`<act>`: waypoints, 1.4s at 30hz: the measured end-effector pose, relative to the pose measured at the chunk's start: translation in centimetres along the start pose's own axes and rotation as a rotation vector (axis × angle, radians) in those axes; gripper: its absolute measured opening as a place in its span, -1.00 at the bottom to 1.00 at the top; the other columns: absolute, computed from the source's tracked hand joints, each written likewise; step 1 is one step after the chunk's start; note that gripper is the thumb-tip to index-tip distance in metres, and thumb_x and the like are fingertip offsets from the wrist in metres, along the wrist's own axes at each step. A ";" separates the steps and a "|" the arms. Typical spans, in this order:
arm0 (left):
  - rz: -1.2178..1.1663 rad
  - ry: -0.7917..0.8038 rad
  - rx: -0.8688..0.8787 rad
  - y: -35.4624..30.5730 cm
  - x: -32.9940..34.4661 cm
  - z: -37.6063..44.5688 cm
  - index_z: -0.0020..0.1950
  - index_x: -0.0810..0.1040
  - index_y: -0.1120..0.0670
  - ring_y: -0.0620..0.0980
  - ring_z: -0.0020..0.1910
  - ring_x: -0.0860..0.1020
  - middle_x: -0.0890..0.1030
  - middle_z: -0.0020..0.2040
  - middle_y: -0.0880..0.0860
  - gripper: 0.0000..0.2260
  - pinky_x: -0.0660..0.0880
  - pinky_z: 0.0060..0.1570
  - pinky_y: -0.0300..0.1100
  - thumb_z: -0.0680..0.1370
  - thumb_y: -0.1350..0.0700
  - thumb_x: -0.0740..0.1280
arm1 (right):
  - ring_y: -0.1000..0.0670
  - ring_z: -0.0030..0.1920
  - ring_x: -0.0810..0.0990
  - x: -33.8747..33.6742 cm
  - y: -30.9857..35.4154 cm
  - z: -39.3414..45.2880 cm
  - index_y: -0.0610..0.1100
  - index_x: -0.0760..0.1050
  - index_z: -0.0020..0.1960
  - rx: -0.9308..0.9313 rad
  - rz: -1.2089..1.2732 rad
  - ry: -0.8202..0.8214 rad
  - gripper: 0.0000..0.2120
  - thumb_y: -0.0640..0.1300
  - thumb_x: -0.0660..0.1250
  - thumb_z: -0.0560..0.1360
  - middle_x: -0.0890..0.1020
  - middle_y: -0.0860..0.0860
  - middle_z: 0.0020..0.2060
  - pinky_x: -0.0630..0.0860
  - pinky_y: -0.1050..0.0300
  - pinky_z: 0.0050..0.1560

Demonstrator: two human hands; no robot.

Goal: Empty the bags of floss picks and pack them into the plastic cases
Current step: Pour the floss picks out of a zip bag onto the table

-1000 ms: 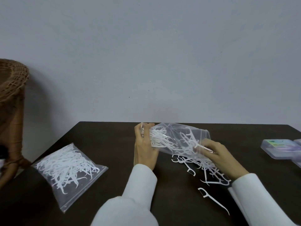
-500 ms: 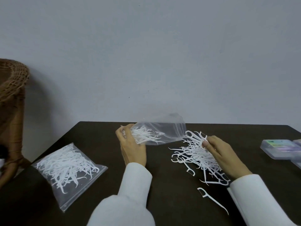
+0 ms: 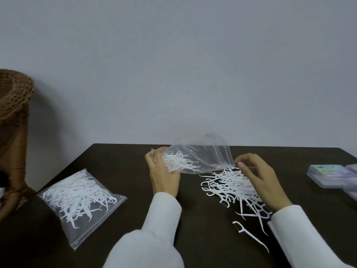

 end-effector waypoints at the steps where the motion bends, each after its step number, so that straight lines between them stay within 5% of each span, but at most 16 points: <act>1: 0.002 0.031 0.030 -0.4 0.4 -0.2 0.26 0.41 0.06 -0.09 0.01 0.42 0.25 0.30 0.04 -0.55 0.33 -0.01 -0.35 0.42 0.30 0.41 | 0.16 0.01 0.56 0.2 0.5 -0.1 -0.05 0.47 0.01 0.034 0.165 0.013 -0.85 0.01 0.22 0.54 0.55 0.05 0.03 0.52 0.26 -0.04; 3: 0.004 0.082 0.093 -1.0 1.1 -0.6 0.26 0.41 0.05 -0.11 -0.02 0.39 0.25 0.30 0.03 -0.53 0.31 -0.01 -0.36 0.39 0.28 0.42 | 0.12 0.01 0.60 1.3 1.0 -0.4 -0.08 0.43 0.06 0.095 0.413 0.095 -0.79 0.01 0.21 0.50 0.53 0.01 0.09 0.60 0.20 -0.11; 6: 0.051 0.135 0.168 -1.4 2.0 -1.1 0.26 0.39 0.03 0.03 0.04 0.50 0.24 0.27 0.02 -0.50 0.42 0.02 -0.25 0.38 0.25 0.45 | -0.01 -0.06 0.66 1.7 1.1 -0.5 -0.03 0.28 0.06 0.099 0.457 0.104 -0.81 -0.09 0.24 0.49 0.51 0.10 0.12 0.62 0.13 -0.16; 10: 0.086 0.184 0.270 -1.6 3.0 -1.2 0.28 0.32 0.05 0.03 0.05 0.49 0.17 0.22 0.04 -0.40 0.44 0.06 -0.29 0.33 0.30 0.48 | 0.10 -0.19 0.64 0.3 0.6 -0.3 -0.19 0.28 -0.01 0.061 0.346 -0.077 -0.86 -0.31 0.24 0.52 0.54 0.07 -0.04 0.56 0.29 -0.26; 15: 0.133 0.169 0.266 -1.7 2.8 -1.3 0.34 0.26 0.03 0.01 0.06 0.48 0.09 0.18 -0.08 -0.30 0.45 0.02 -0.30 0.30 0.54 0.25 | 0.08 -0.22 0.52 -1.6 1.2 -0.3 0.04 0.33 -0.26 -0.049 0.048 -0.300 -0.65 -0.34 0.41 0.38 0.48 -0.04 -0.12 0.51 0.26 -0.21; 18: 0.130 0.161 0.253 -1.6 2.6 -1.2 0.35 0.27 0.02 0.12 0.08 0.53 0.13 0.26 0.00 -0.32 0.41 -0.02 -0.29 0.33 0.53 0.23 | 0.04 -0.32 0.42 -1.8 1.7 -0.5 -0.03 0.37 -0.32 -0.132 -0.170 -0.341 -0.68 -0.33 0.46 0.34 0.44 -0.02 -0.30 0.39 0.32 -0.30; 22: 0.091 0.200 0.231 -2.0 2.4 -1.8 0.43 0.18 -0.04 0.14 0.10 0.54 0.18 0.38 -0.01 -0.28 0.37 -0.01 -0.27 0.39 0.52 0.17 | 0.09 -0.44 0.34 -1.1 1.8 -0.5 -0.01 0.45 -0.20 -0.180 -0.137 -0.233 -0.71 -0.34 0.47 0.33 0.43 -0.02 -0.43 0.39 0.32 -0.33; 25: 0.046 0.236 0.191 -1.8 2.4 -1.9 0.52 -0.02 -0.12 0.13 0.21 0.48 0.24 0.47 -0.02 -0.19 0.40 0.09 -0.19 0.44 0.50 0.17 | 0.07 -0.30 0.50 0.1 1.7 -0.5 0.00 0.54 -0.09 -0.191 -0.080 -0.128 -0.75 -0.27 0.48 0.34 0.55 0.02 -0.31 0.46 0.39 -0.28; 30: -0.002 0.237 0.179 -2.3 2.0 -2.3 0.43 -0.22 -0.29 0.12 0.00 0.53 0.44 0.26 -0.13 -0.11 0.41 0.10 -0.10 0.48 0.45 0.20 | 0.39 0.01 0.49 1.0 2.1 -0.5 0.15 0.43 0.11 -0.143 0.038 -0.017 -0.56 -0.11 0.49 0.31 0.52 0.24 -0.03 0.40 0.56 -0.06; 34: -0.016 0.201 0.172 -1.7 1.9 -1.5 0.48 -0.08 -0.21 0.05 0.27 0.46 0.22 0.47 -0.01 -0.12 0.36 0.07 -0.30 0.42 0.51 0.19 | 0.33 0.08 0.50 0.6 1.8 -0.4 0.25 0.35 0.15 -0.098 0.066 -0.009 -0.48 0.06 0.47 0.27 0.51 0.26 0.06 0.43 0.49 -0.01; 37: 0.030 0.185 0.183 -1.5 2.0 -1.3 0.47 -0.06 -0.21 -0.01 0.29 0.41 0.35 0.36 0.02 -0.09 0.36 0.25 -0.12 0.37 0.55 0.15 | 0.29 0.11 0.51 0.6 1.3 -0.3 0.24 0.35 0.18 -0.051 0.100 0.010 -0.44 0.10 0.47 0.24 0.52 0.21 0.10 0.43 0.37 0.05; 42: 0.140 0.152 0.223 -1.5 2.1 -1.0 0.46 -0.12 -0.14 0.03 0.12 0.39 0.43 0.12 -0.03 -0.09 0.12 0.08 -0.25 0.36 0.39 0.35 | 0.28 0.13 0.51 0.9 1.4 -0.4 0.26 0.35 0.20 -0.039 0.142 0.038 -0.43 0.07 0.49 0.25 0.52 0.25 0.12 0.43 0.35 0.07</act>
Point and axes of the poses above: each hand's wrist, its own z-axis towards the middle knuckle, its own x-axis out of the palm, y = z × x, the point moved 7 cm from there along z, towards the middle knuckle
